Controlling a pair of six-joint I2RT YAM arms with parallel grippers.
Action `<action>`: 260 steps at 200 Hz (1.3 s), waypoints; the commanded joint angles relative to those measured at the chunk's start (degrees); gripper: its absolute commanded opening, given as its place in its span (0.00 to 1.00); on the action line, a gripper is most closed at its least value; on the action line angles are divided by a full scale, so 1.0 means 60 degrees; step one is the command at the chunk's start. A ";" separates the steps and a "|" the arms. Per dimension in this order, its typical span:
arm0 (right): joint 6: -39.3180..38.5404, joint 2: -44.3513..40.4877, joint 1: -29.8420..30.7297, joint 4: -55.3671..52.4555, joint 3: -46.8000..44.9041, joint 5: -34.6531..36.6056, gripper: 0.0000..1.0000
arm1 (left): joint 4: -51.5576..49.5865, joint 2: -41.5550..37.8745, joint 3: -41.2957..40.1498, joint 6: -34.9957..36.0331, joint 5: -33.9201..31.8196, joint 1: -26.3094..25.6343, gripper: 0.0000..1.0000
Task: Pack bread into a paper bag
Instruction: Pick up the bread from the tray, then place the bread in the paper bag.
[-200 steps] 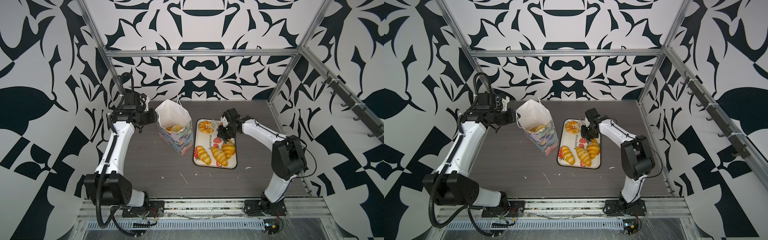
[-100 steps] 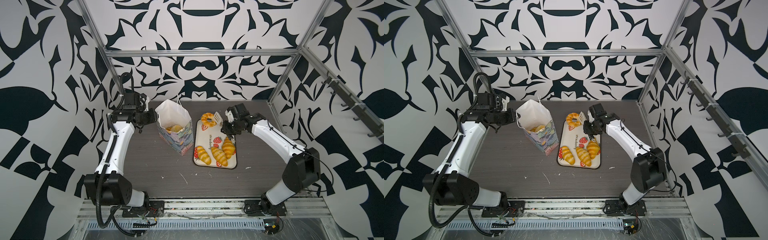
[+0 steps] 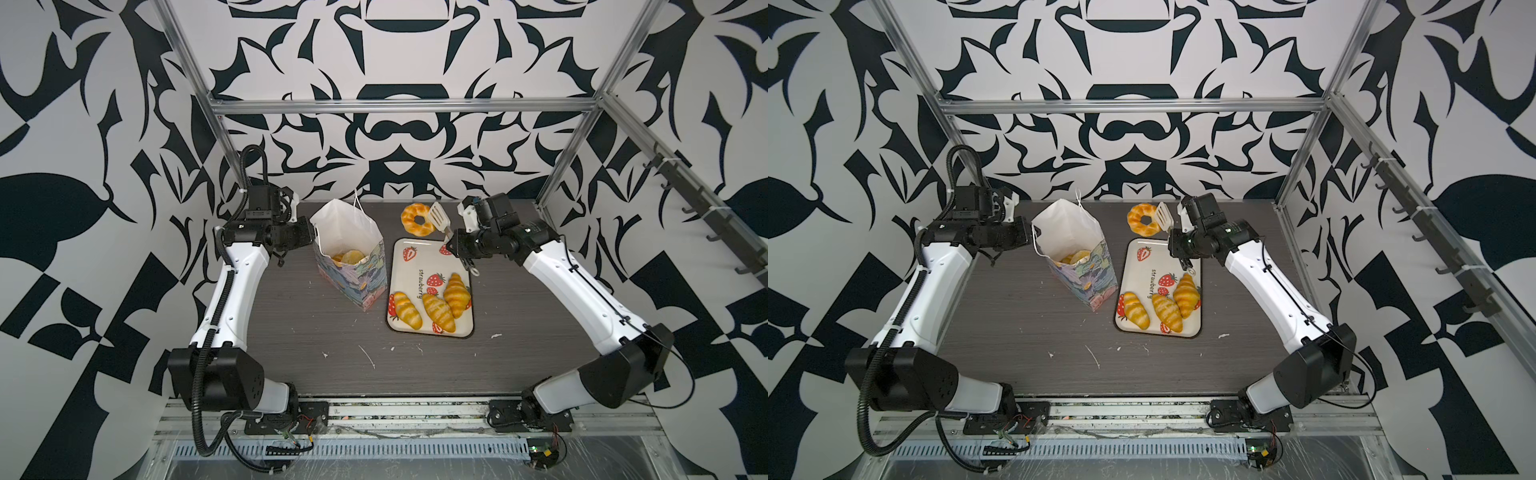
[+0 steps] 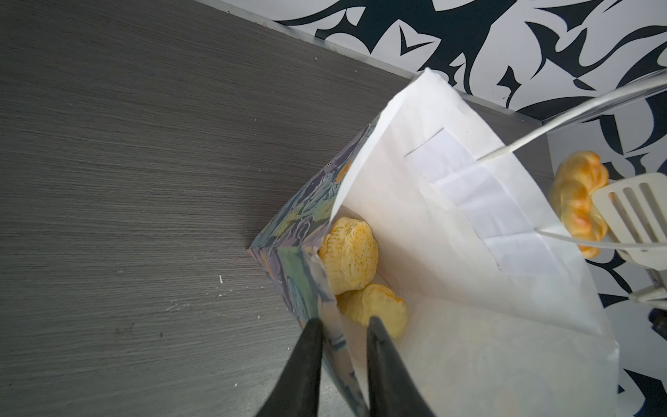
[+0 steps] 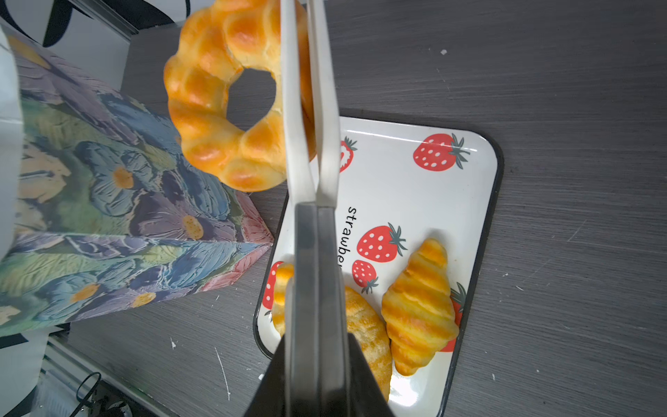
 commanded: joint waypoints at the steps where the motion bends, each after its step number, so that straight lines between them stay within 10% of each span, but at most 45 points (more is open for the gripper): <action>1: -0.0217 -0.0436 0.0209 0.0027 0.0737 0.0206 0.23 | -0.0264 -0.0160 0.0004 0.0010 0.0050 -0.0022 0.25; 260: -0.0762 -0.0370 0.3246 0.0179 0.2298 0.1122 0.23 | -0.0273 -0.0232 -0.0040 0.0010 0.0074 -0.0036 0.26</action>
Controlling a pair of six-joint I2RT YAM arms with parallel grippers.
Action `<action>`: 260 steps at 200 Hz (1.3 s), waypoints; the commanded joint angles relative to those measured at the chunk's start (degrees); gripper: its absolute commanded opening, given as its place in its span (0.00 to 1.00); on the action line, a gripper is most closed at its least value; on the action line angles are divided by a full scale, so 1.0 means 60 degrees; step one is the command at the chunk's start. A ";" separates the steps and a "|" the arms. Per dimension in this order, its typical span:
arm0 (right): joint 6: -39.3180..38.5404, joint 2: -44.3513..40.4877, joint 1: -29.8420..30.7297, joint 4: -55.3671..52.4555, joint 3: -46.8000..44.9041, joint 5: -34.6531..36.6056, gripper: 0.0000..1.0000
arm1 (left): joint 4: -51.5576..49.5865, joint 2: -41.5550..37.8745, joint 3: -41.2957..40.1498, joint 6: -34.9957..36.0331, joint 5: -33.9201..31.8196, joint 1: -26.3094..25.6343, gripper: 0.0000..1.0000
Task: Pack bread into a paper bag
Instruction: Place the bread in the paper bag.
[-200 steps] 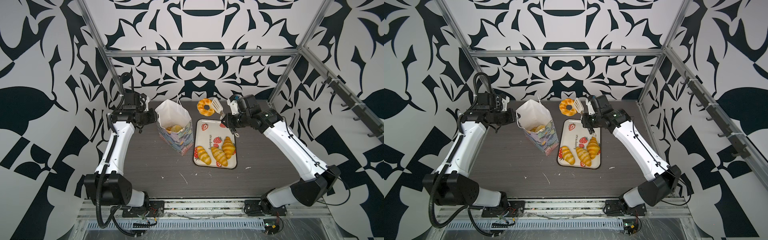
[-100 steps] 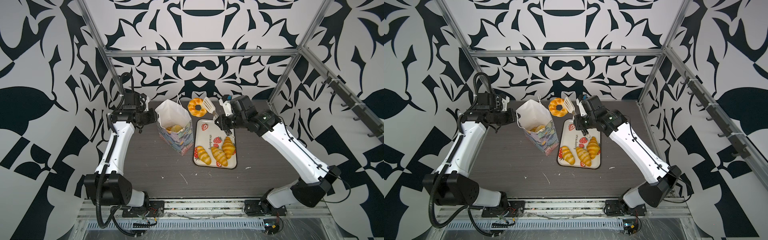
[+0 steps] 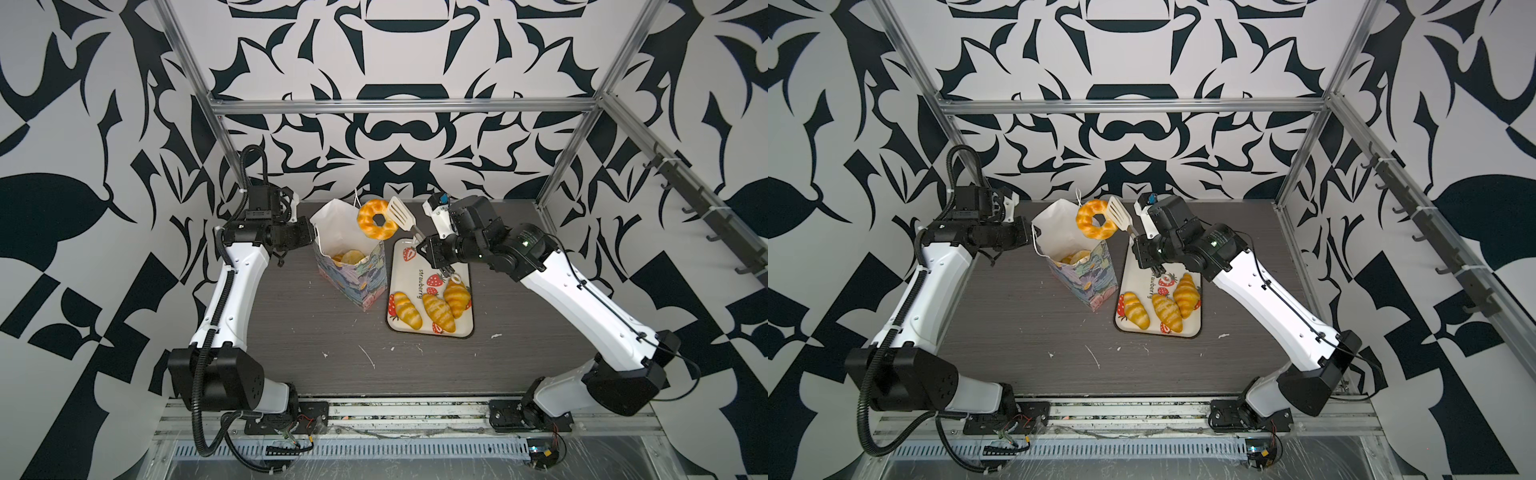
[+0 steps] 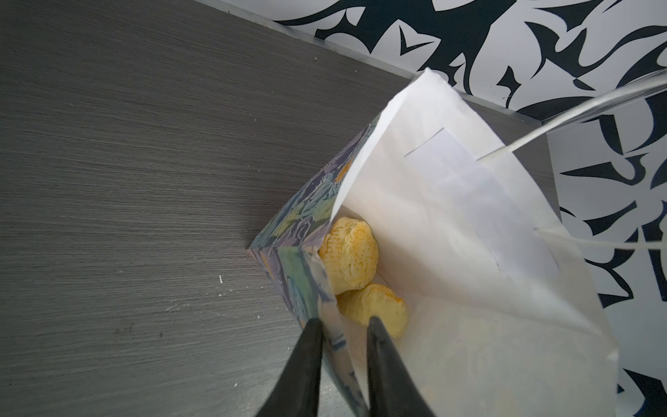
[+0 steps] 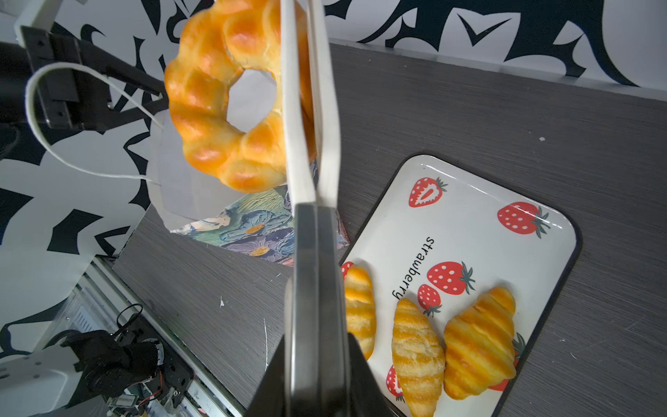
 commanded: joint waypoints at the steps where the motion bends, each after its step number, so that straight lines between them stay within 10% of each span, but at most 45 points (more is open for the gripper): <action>1: -0.0294 -0.0250 0.0263 0.0699 0.0521 0.0091 0.23 | -0.0265 -0.0225 -0.0036 -0.0002 0.0072 -0.0036 0.26; 260: -0.0588 0.1282 0.1181 0.0582 0.1092 0.0610 0.25 | -0.0258 -0.0225 -0.0098 0.0020 0.0030 -0.0036 0.26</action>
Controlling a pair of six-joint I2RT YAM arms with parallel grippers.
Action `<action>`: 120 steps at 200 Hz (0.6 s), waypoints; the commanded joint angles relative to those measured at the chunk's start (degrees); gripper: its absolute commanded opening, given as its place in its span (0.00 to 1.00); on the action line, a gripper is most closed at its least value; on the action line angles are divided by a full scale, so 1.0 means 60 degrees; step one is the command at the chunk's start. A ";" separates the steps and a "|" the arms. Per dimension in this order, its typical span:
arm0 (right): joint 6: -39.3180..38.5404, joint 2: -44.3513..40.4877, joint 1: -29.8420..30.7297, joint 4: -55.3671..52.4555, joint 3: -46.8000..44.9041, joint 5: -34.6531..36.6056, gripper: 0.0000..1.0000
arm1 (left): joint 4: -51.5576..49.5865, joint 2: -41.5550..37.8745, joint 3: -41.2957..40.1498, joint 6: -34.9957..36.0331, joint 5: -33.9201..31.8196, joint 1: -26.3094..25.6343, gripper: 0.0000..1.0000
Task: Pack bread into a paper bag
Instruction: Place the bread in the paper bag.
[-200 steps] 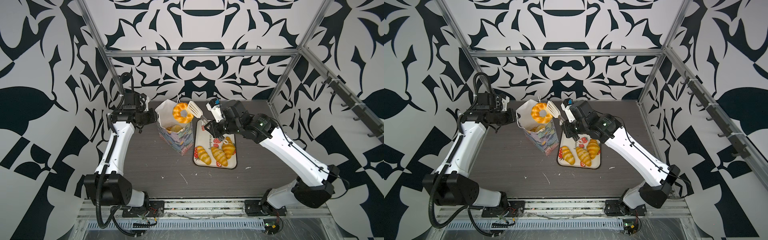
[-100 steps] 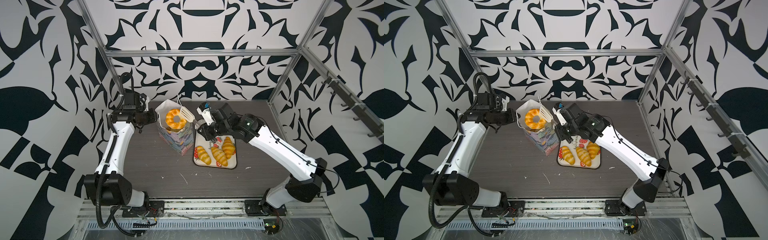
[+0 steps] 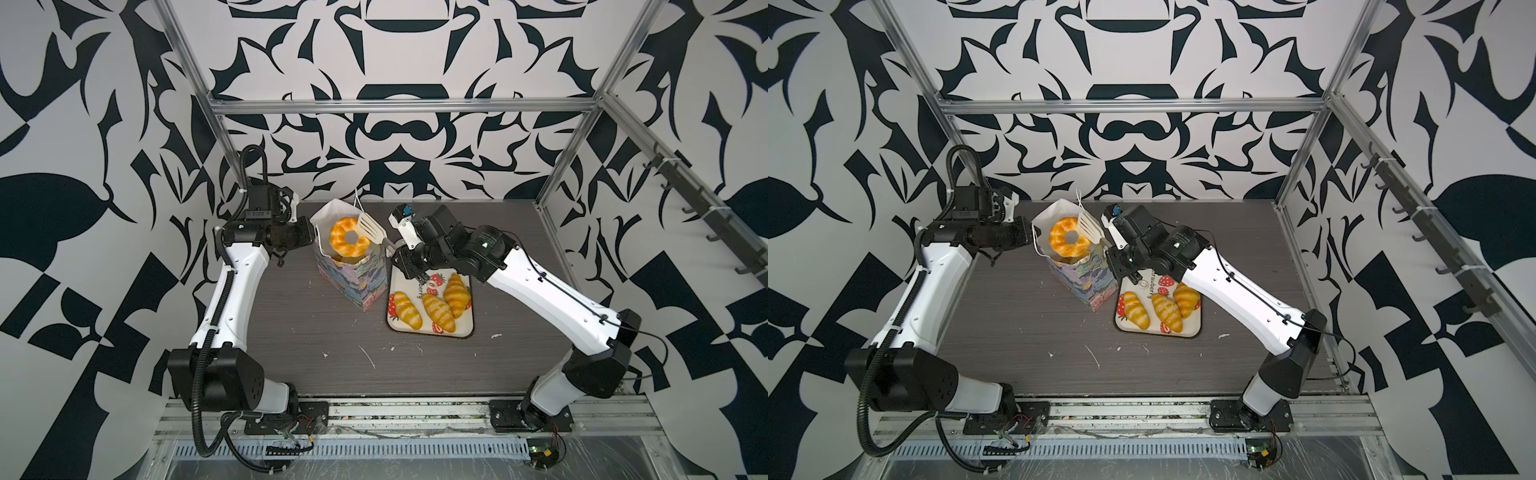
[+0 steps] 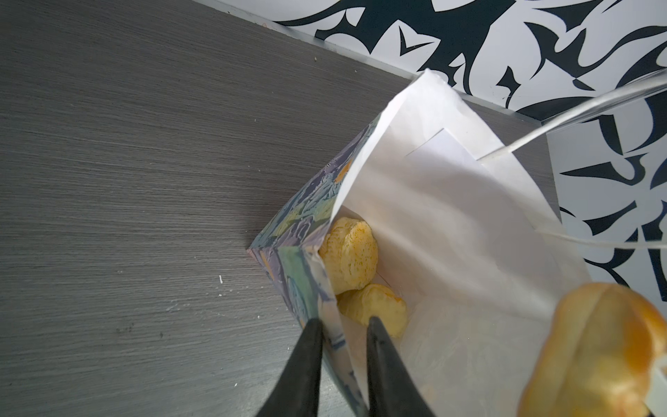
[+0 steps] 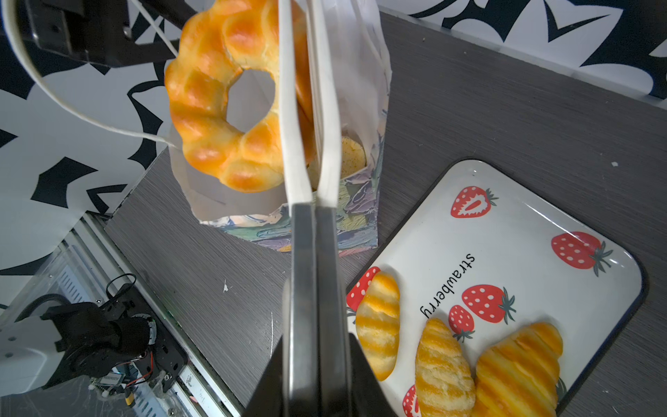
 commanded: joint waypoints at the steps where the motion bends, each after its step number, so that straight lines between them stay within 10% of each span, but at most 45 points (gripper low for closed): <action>1: -0.0125 -0.0128 0.0062 0.0377 0.0486 0.0323 0.25 | -0.0258 -0.0207 -0.0095 0.0018 0.0034 -0.0036 0.26; 120: -0.0290 -0.0142 0.0056 0.0164 0.0553 0.0487 0.35 | -0.0258 -0.0186 -0.0092 0.0020 0.0063 -0.0036 0.26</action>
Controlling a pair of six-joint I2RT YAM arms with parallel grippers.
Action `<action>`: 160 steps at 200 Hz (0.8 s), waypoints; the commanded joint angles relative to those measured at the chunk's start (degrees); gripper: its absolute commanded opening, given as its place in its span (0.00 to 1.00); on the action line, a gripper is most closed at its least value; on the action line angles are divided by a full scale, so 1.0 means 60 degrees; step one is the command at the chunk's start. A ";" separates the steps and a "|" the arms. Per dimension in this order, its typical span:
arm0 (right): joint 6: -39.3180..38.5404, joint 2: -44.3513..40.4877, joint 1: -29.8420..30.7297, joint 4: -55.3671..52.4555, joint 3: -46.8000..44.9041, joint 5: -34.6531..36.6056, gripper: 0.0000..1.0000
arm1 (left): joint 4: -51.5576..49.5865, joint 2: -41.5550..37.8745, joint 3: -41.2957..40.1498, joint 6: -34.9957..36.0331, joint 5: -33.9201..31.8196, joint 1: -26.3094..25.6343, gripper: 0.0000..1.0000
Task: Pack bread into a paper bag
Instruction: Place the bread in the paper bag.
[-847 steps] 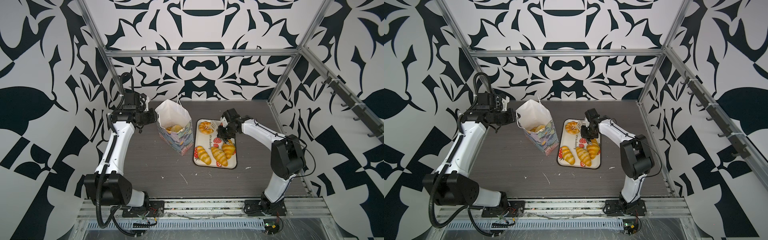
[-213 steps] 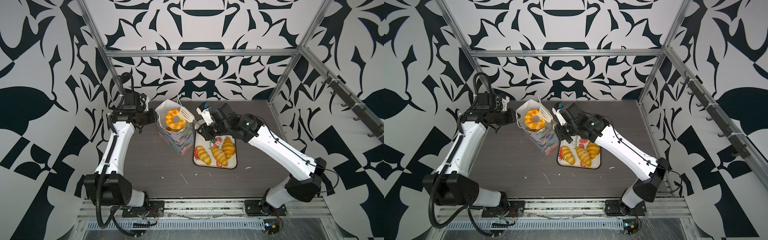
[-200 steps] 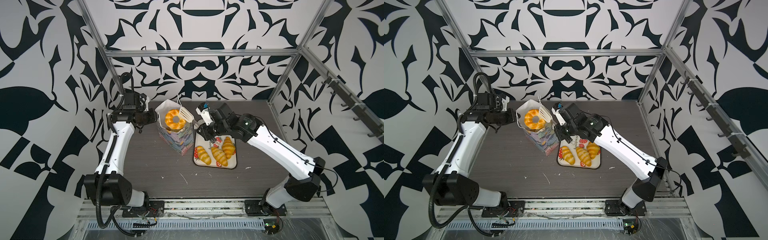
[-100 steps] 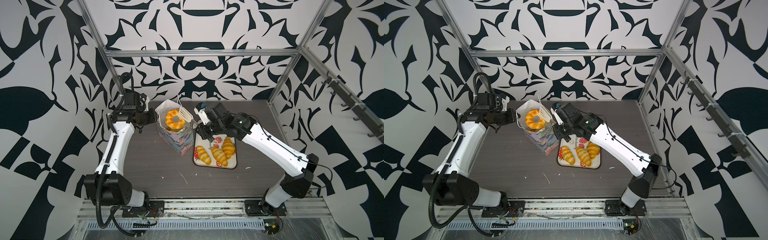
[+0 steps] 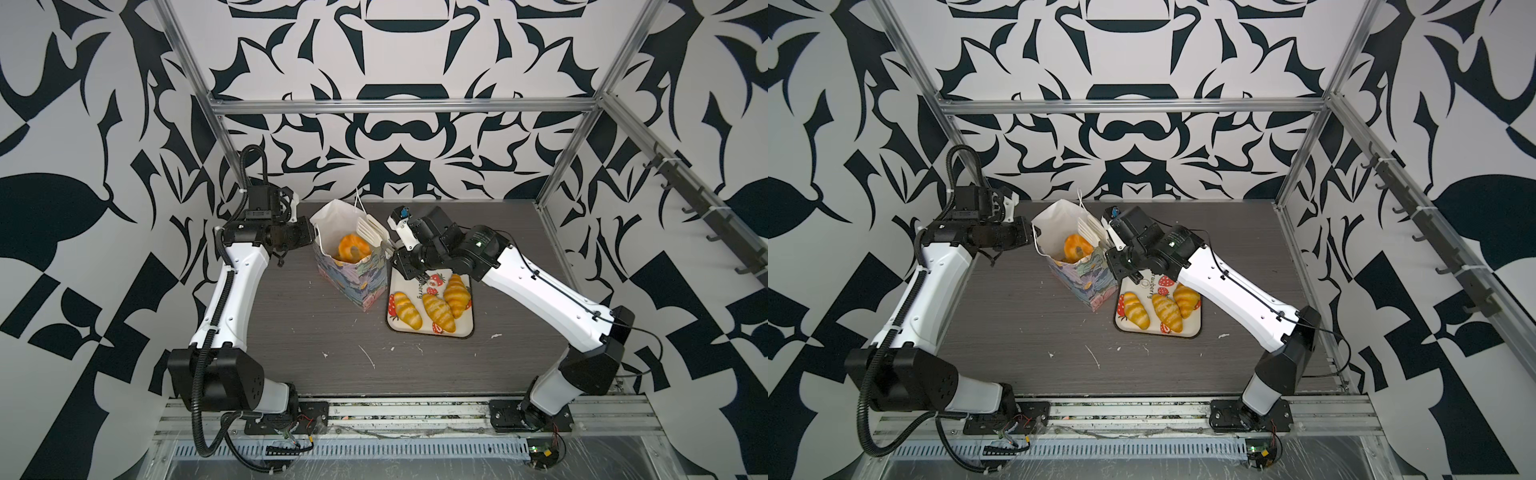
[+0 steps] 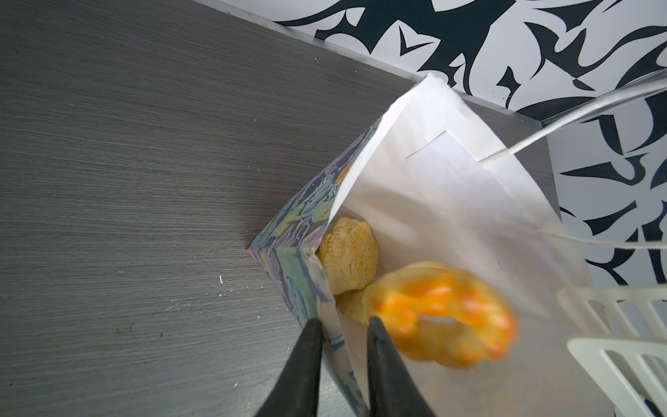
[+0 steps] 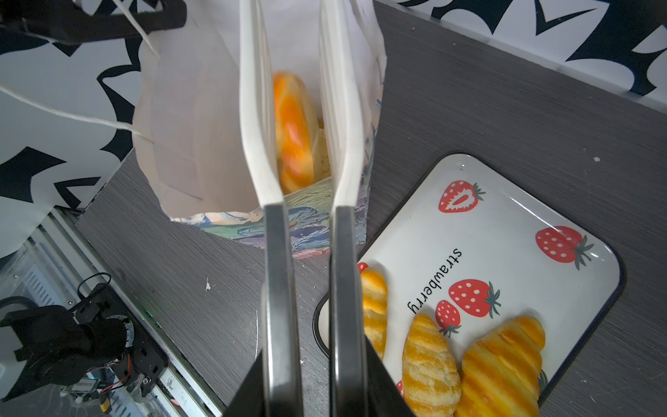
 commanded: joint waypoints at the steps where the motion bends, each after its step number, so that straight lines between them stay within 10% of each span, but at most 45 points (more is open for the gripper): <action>1: -0.0112 -0.0317 0.0058 0.0297 0.0556 0.0196 0.36 | -0.0258 -0.0186 -0.0085 0.0025 0.0056 -0.0022 0.26; 160: -0.0422 -0.1413 0.0040 -0.0238 0.0530 0.1231 0.38 | -0.0258 -0.0223 -0.0092 0.0015 0.0096 -0.0036 0.27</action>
